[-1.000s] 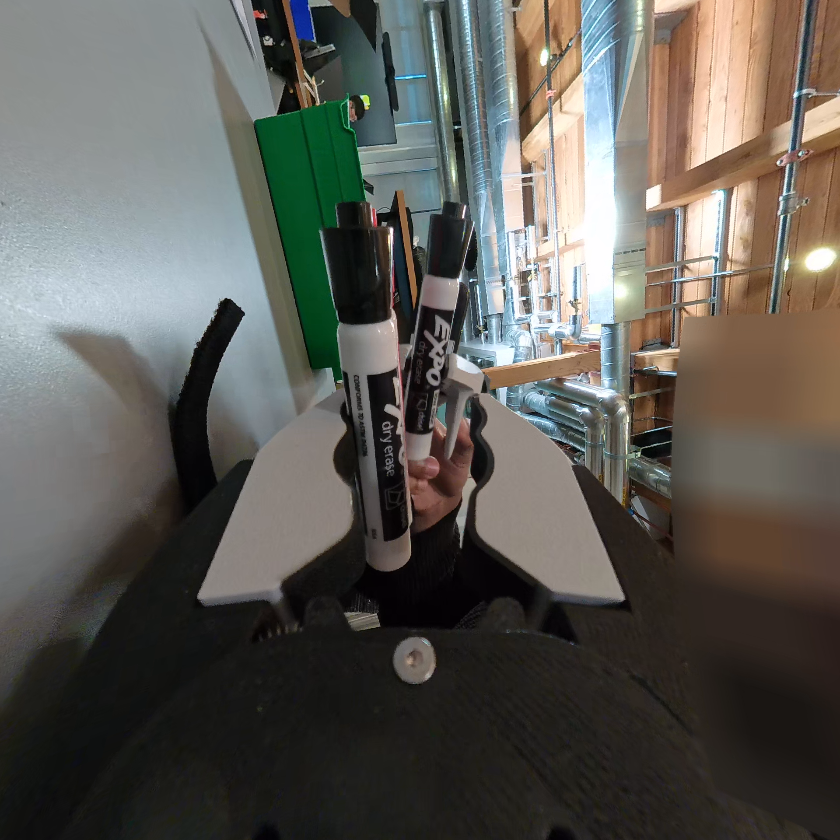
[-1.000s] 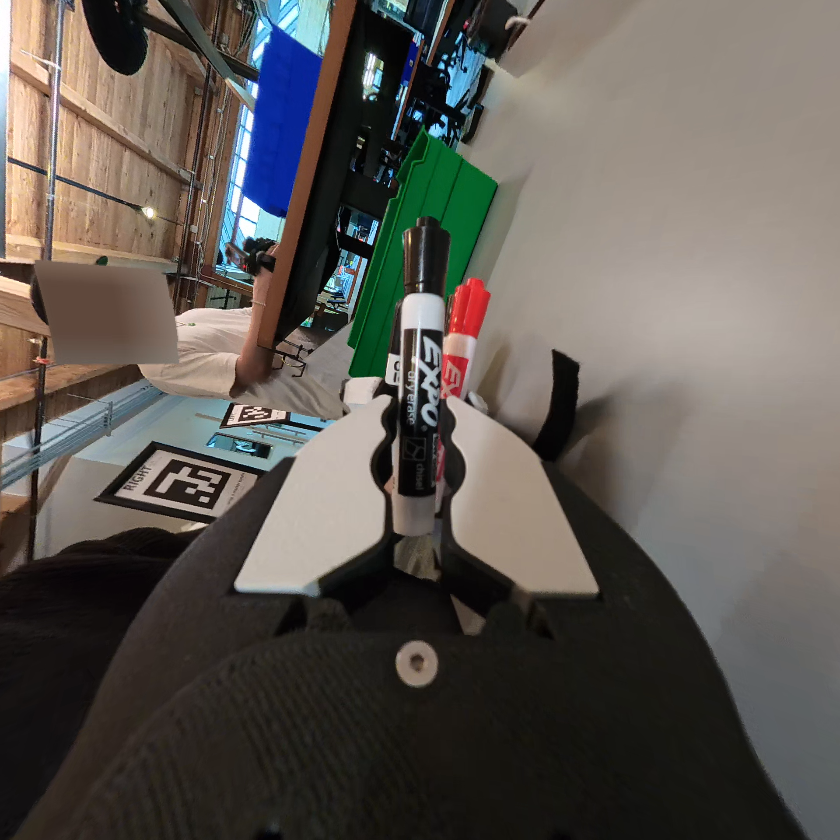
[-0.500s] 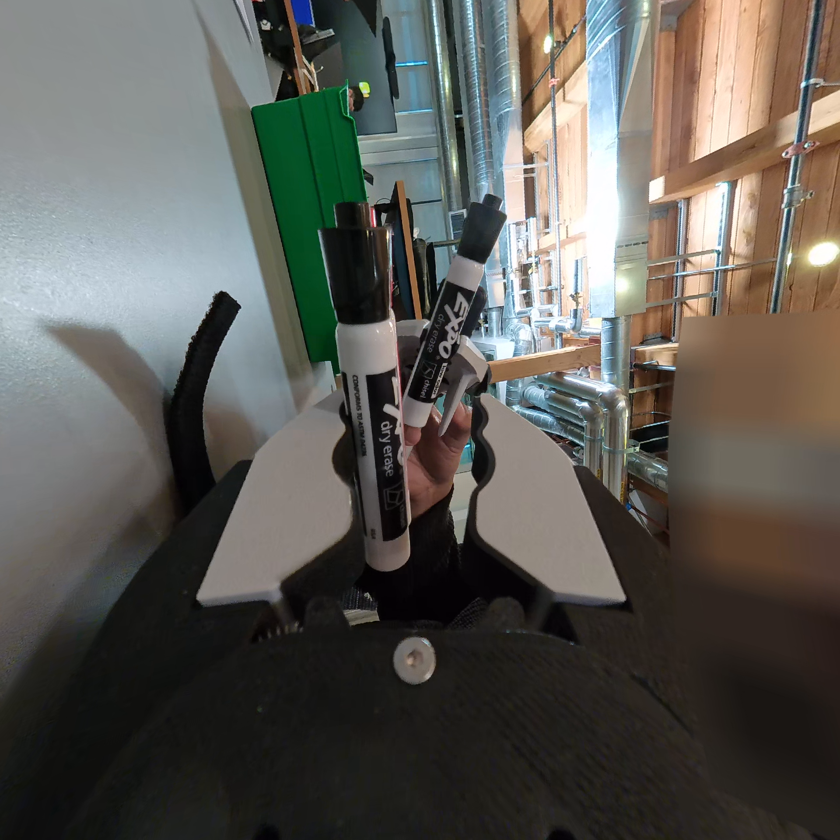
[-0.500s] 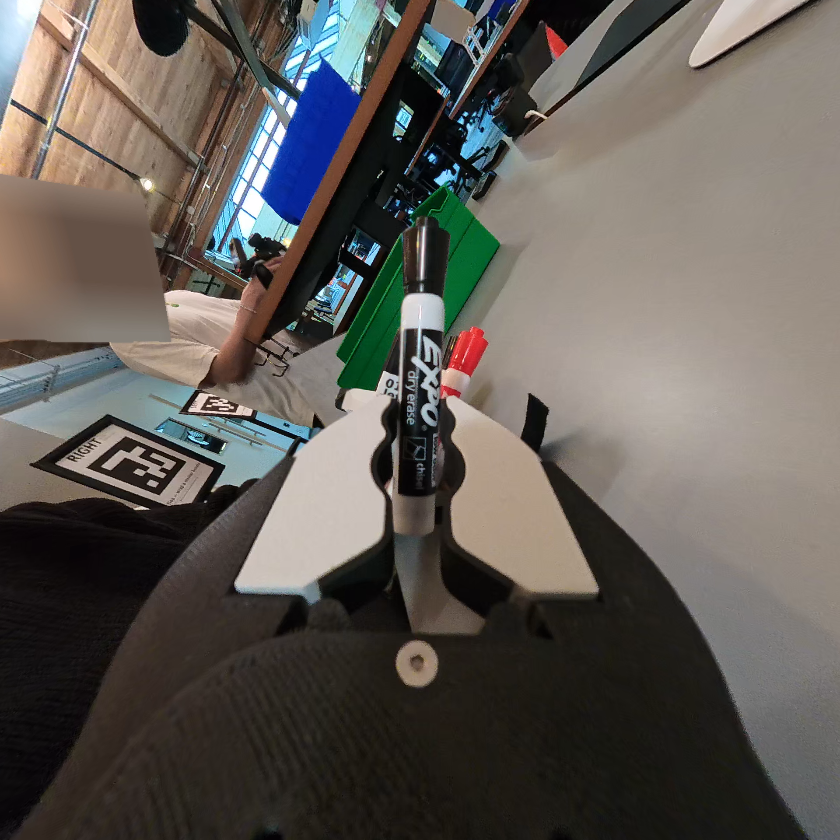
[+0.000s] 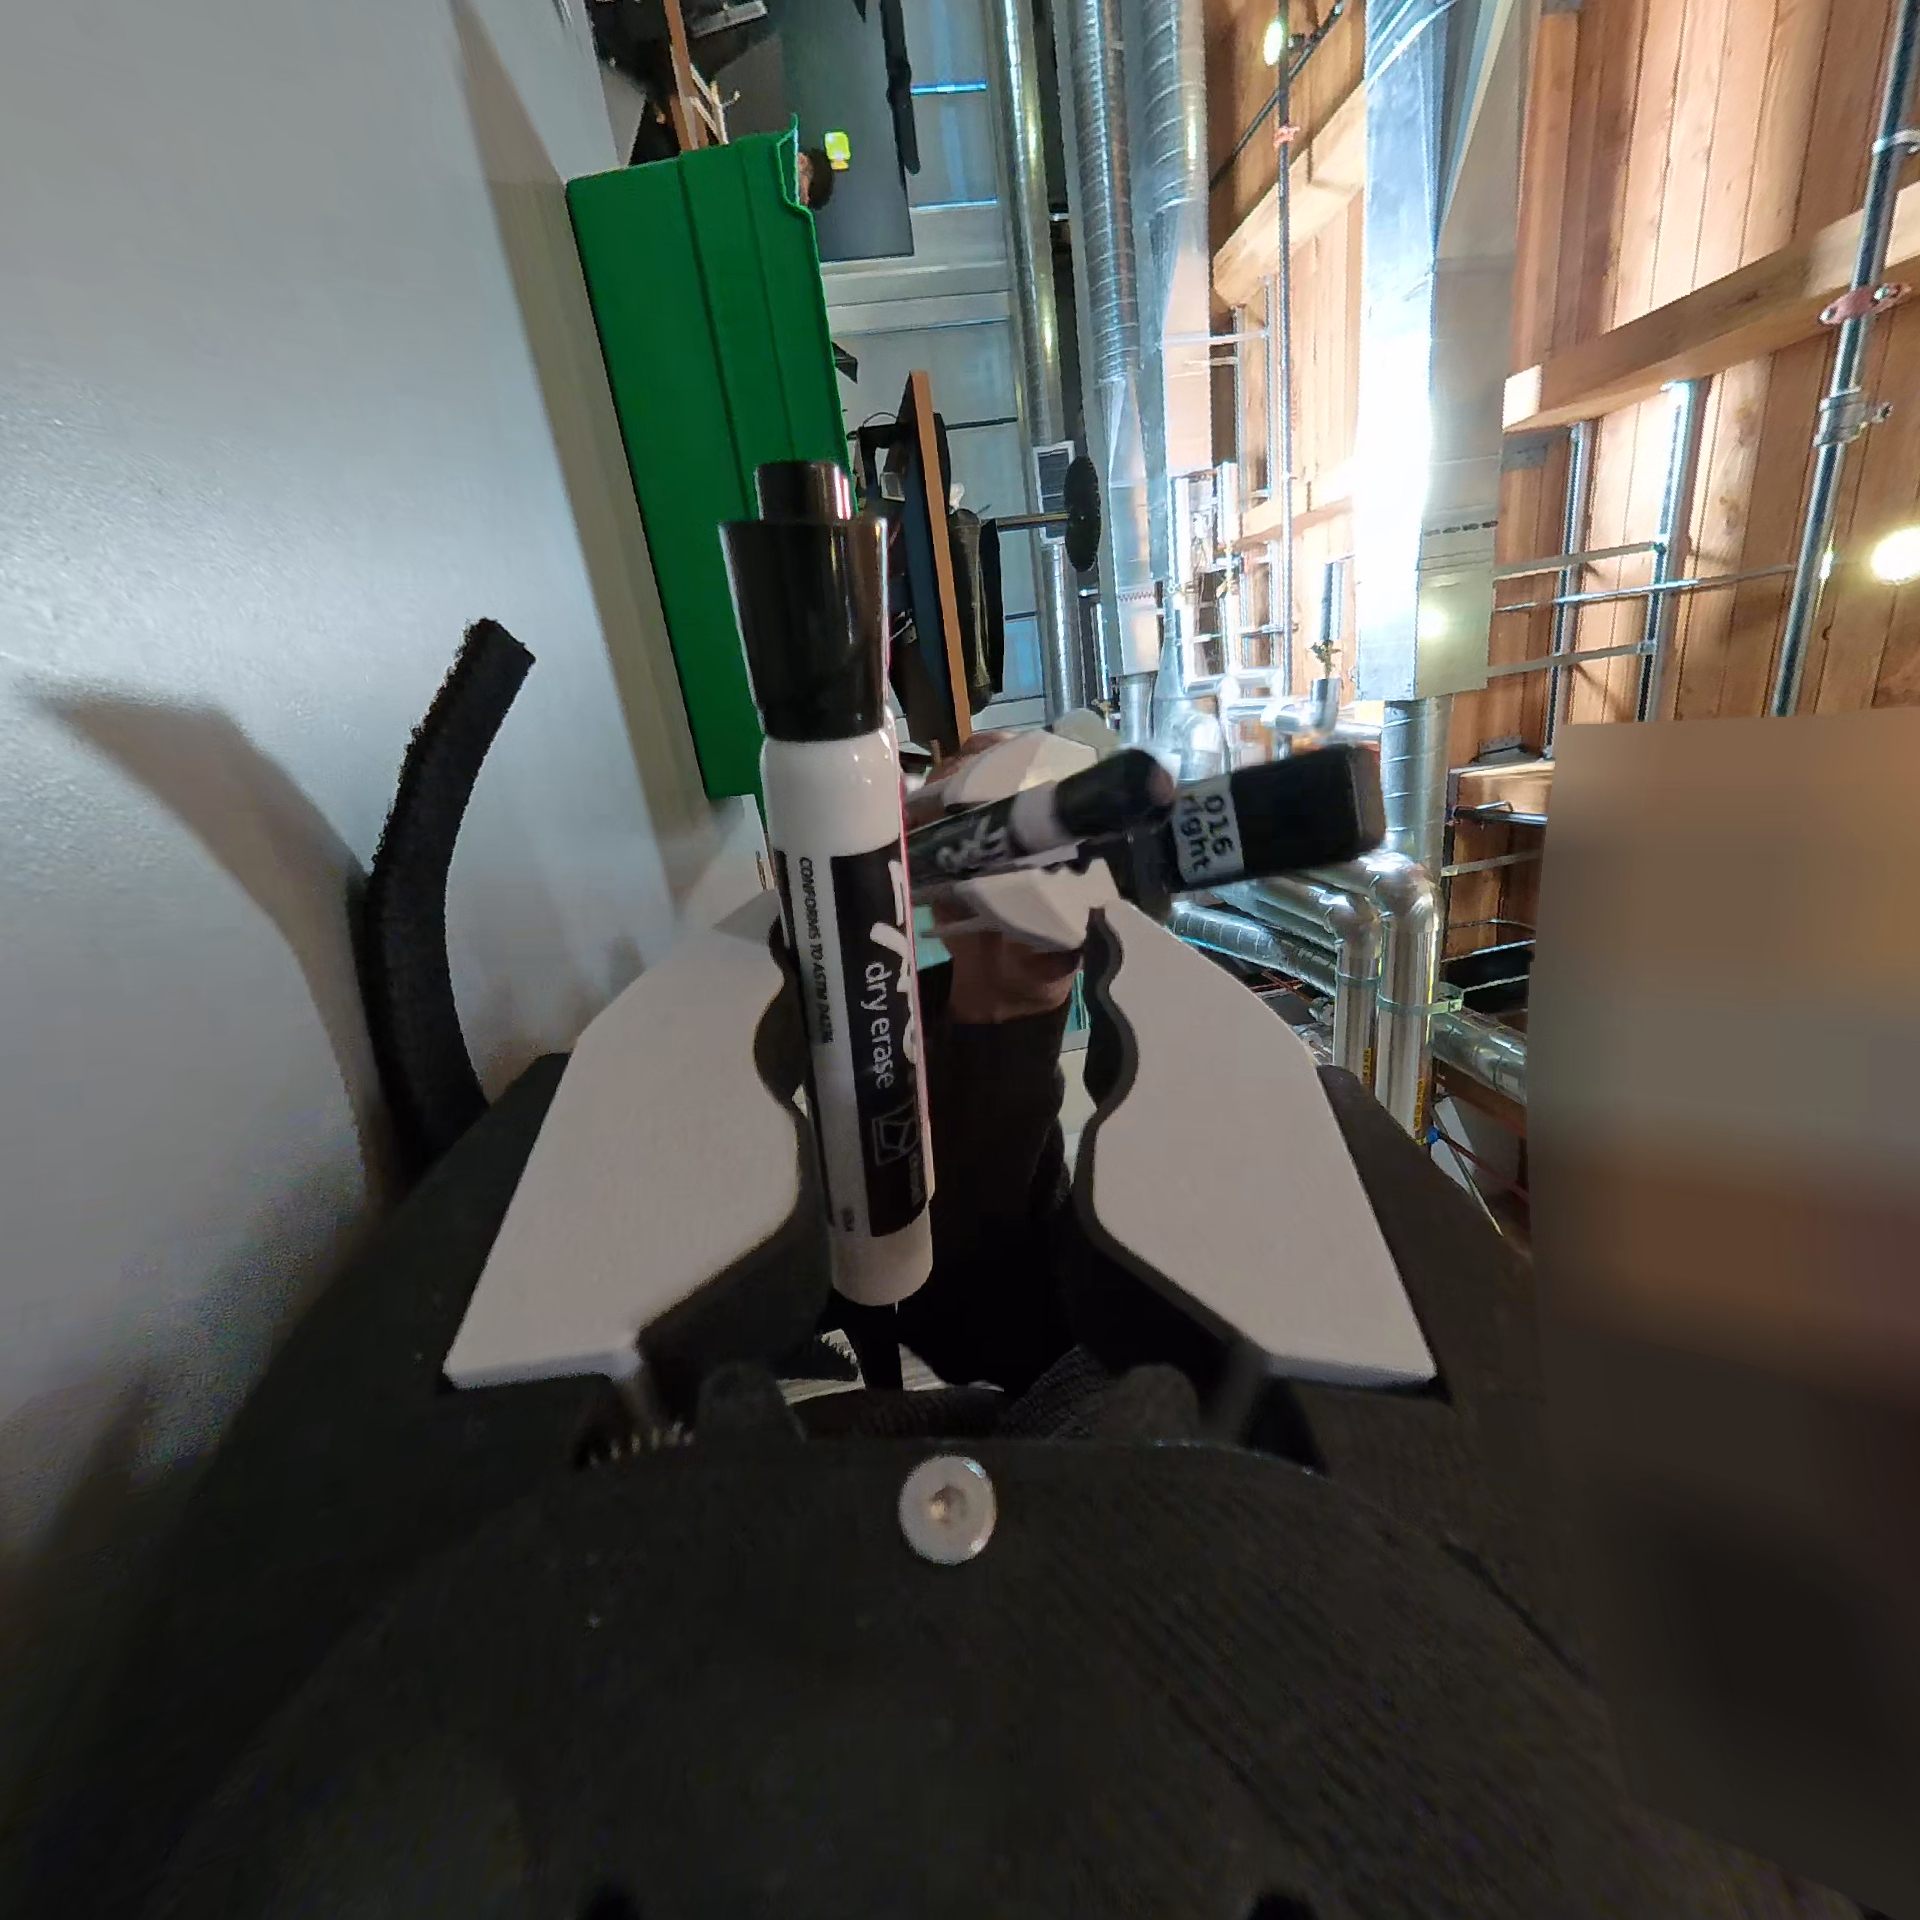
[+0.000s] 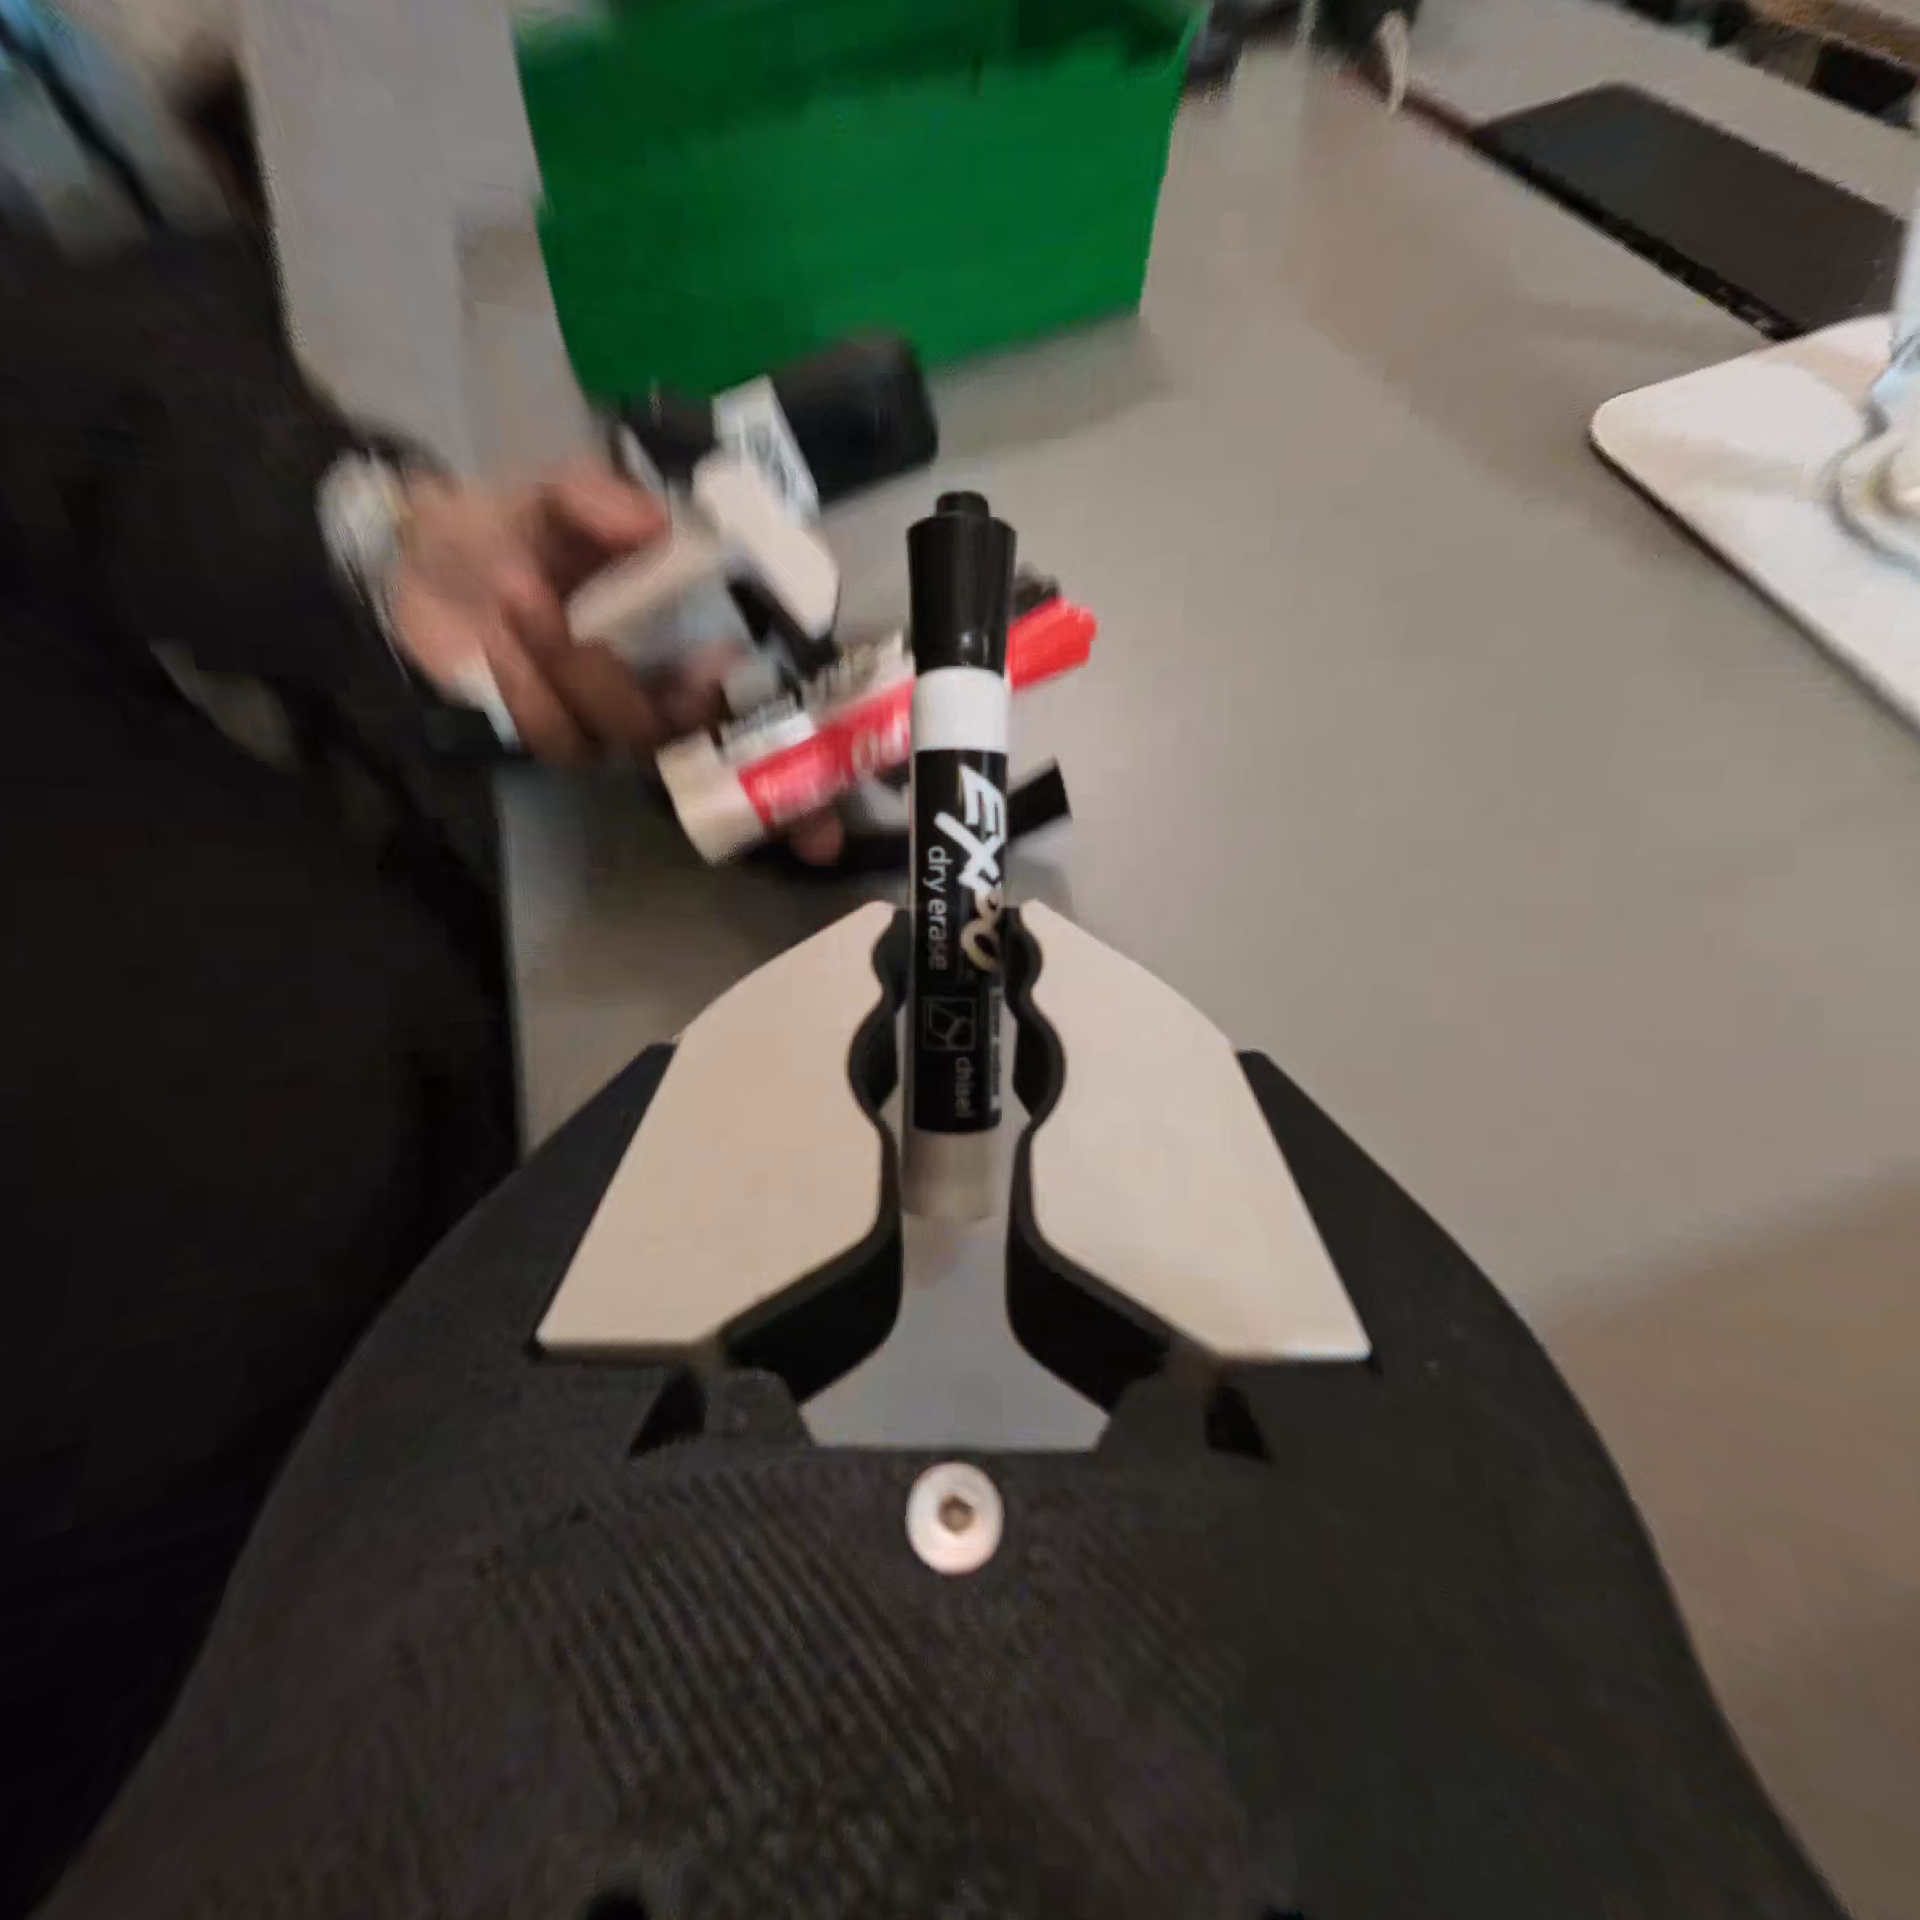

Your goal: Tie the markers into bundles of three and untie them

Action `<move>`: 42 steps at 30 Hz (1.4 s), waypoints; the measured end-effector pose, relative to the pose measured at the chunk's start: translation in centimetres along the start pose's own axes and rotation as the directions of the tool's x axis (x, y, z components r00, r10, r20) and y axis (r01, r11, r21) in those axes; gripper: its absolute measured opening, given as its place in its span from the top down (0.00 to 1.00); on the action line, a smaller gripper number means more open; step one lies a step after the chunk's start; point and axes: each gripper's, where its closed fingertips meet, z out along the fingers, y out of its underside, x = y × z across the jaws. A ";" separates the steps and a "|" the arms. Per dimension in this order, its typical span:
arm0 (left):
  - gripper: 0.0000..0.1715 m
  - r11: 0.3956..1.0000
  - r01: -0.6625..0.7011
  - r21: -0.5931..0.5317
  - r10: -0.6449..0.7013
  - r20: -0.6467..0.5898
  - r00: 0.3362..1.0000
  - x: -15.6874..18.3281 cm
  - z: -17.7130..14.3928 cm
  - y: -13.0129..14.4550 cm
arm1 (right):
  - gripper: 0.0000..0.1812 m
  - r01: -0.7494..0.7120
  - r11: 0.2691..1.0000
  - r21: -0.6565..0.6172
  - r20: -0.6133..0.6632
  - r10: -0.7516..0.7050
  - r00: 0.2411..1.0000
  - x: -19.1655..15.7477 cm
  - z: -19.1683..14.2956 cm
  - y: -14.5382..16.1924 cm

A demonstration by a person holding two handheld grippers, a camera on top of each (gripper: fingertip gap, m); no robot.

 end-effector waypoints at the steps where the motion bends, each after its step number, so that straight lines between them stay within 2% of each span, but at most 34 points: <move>1: 0.69 1.000 0.001 -0.003 -0.001 -0.001 1.000 0.0 0.0 0.1 | 0.90 0.123 0.988 -0.093 -0.015 -0.125 0.992 0.0 -0.2 0.9; 3: 0.69 1.000 0.001 -0.010 -0.001 -0.004 1.000 0.1 0.1 0.2 | 0.90 0.311 0.931 -0.193 0.019 -0.313 0.950 -0.5 -0.6 1.5; 5: 0.69 1.000 -0.001 -0.021 0.001 -0.005 1.000 0.1 0.3 0.3 | 0.90 0.481 0.857 -0.188 0.084 -0.474 0.877 -1.5 -0.8 0.9; 6: 0.69 1.000 0.000 -0.027 0.000 -0.005 1.000 0.1 0.4 0.4 | 0.90 0.578 0.795 -0.181 0.115 -0.567 0.816 -1.8 -0.9 0.8; 8: 0.69 0.999 0.003 -0.037 -0.003 -0.006 1.000 0.1 0.5 0.6 | 0.90 0.798 0.576 -0.180 0.181 -0.778 0.602 -1.6 -1.0 0.8; 9: 0.68 0.999 0.004 -0.042 -0.004 -0.007 1.000 0.1 0.5 0.7 | 0.90 0.860 0.475 -0.185 0.201 -0.838 0.507 -1.3 -1.0 0.8; 10: 0.68 0.999 0.005 -0.046 -0.005 -0.009 1.000 0.2 0.6 0.8 | 0.90 0.876 0.441 -0.197 0.207 -0.855 0.476 -1.0 -0.9 0.7; 12: 0.68 0.998 0.007 -0.056 -0.008 -0.013 1.000 0.2 0.6 1.0 | 0.90 0.889 0.428 -0.164 0.235 -0.858 0.457 -1.2 -0.6 0.4; 16: 0.66 0.996 0.017 -0.088 -0.019 -0.025 0.999 0.3 0.7 1.4 | 0.90 0.955 0.264 -0.131 0.293 -0.910 0.292 -0.9 -0.2 0.3; 24: 0.63 0.984 0.031 -0.175 -0.039 -0.043 0.998 0.7 1.1 2.9 | 0.90 0.992 0.123 0.011 0.384 -0.917 0.109 -3.2 1.5 -1.3; 28: 0.61 0.981 0.036 -0.192 -0.047 -0.052 0.998 0.8 1.1 3.2 | 0.90 0.995 0.078 0.062 0.404 -0.913 0.047 -3.5 2.5 -1.8; 31: 0.63 0.977 0.043 -0.208 -0.058 -0.067 0.996 1.0 1.1 3.4 | 0.90 0.996 0.047 0.081 0.423 -0.906 0.008 -3.2 3.1 -1.8; 35: 0.63 0.974 0.047 -0.223 -0.067 -0.083 0.994 1.2 1.2 3.6 | 0.90 0.994 0.022 0.108 0.458 -0.888 -0.030 -2.9 3.5 -1.6; 42: 0.64 0.965 0.053 -0.256 -0.080 -0.097 0.992 1.4 1.3 4.0 | 0.90 0.984 0.025 0.175 0.493 -0.868 -0.066 -3.1 3.8 -1.8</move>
